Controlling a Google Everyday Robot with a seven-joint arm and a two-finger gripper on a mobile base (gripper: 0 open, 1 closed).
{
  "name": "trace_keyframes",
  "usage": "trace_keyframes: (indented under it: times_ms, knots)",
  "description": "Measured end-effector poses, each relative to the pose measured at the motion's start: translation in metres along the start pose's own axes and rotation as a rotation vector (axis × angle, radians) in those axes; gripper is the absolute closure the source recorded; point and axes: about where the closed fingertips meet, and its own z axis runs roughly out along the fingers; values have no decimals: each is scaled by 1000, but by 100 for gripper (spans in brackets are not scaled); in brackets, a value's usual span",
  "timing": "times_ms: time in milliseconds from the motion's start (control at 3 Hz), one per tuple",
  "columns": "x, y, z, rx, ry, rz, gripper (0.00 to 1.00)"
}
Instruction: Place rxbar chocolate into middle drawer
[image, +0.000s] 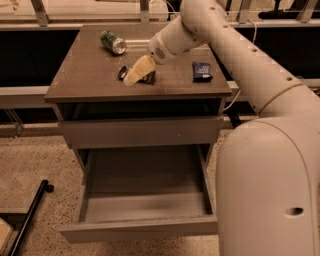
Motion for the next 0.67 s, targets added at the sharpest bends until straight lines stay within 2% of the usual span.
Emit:
trace_keyframes:
  times_ms: [333, 667]
  knots:
    - [4, -5, 23, 2, 23, 7, 0]
    - [13, -7, 40, 1, 48, 25, 4]
